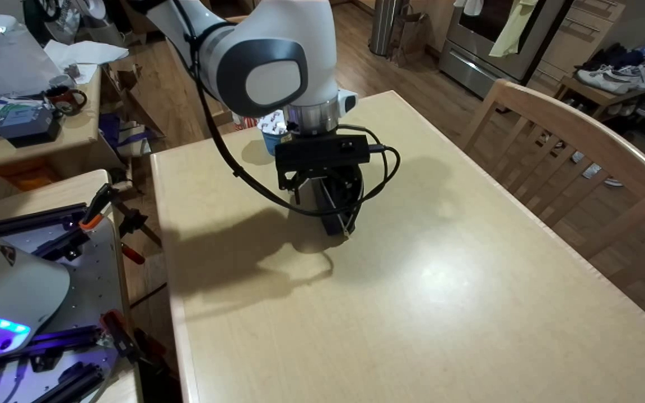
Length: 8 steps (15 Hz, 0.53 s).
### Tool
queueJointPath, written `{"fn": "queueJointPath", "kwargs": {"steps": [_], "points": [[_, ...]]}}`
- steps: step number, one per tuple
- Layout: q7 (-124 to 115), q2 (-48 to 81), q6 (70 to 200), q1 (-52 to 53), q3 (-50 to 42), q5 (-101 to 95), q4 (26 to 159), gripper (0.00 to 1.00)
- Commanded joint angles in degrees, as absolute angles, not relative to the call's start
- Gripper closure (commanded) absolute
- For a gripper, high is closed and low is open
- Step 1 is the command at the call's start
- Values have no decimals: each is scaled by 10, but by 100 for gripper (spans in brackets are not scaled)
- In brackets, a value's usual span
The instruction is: Move the dark blue bag backwards
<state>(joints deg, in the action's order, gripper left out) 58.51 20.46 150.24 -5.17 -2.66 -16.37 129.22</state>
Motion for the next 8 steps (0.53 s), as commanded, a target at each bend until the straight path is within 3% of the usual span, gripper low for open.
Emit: {"fn": "queueJointPath", "kwargs": {"steps": [1, 8], "points": [[545, 180, 1480, -48, -30, -175, 1298, 0], [498, 151, 1445, -40, -31, -192, 1300, 0]]}}
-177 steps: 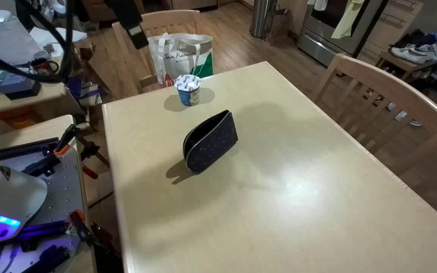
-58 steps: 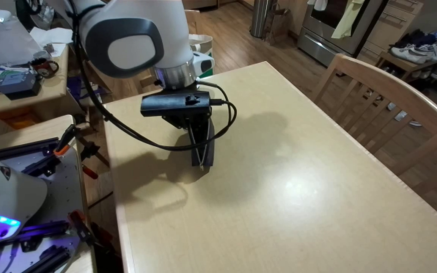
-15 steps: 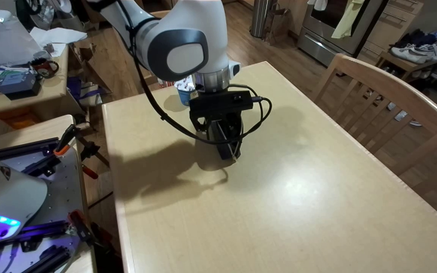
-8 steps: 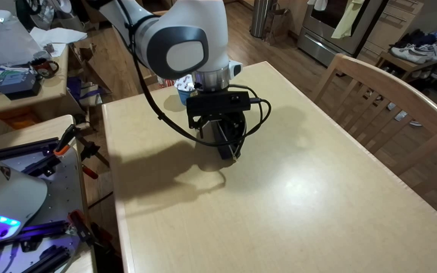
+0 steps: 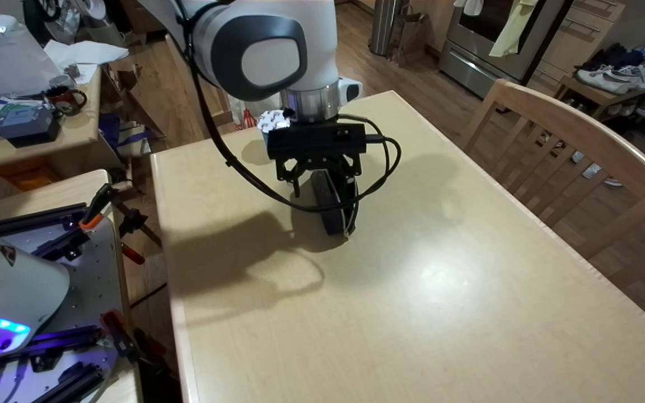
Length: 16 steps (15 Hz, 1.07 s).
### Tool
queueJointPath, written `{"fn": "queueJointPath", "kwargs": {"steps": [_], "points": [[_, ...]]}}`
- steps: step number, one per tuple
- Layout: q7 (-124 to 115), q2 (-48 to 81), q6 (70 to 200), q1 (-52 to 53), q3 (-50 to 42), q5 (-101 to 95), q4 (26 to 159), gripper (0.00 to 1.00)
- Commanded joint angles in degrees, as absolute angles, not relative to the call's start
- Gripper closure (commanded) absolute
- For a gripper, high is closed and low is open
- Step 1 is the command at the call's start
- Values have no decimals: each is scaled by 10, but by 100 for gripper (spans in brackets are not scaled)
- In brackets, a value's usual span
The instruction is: Move the dark blue bag backwards
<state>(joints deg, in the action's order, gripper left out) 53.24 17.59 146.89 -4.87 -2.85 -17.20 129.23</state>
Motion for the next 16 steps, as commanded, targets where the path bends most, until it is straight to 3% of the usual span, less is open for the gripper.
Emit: {"fn": "queueJointPath", "kwargs": {"steps": [1, 10, 16], "points": [[492, 146, 1439, -38, -31, -195, 1300, 0], [385, 12, 1365, -17, -24, -253, 1314, 0], [410, 52, 1380, -23, -24, -252, 1294, 0]]}}
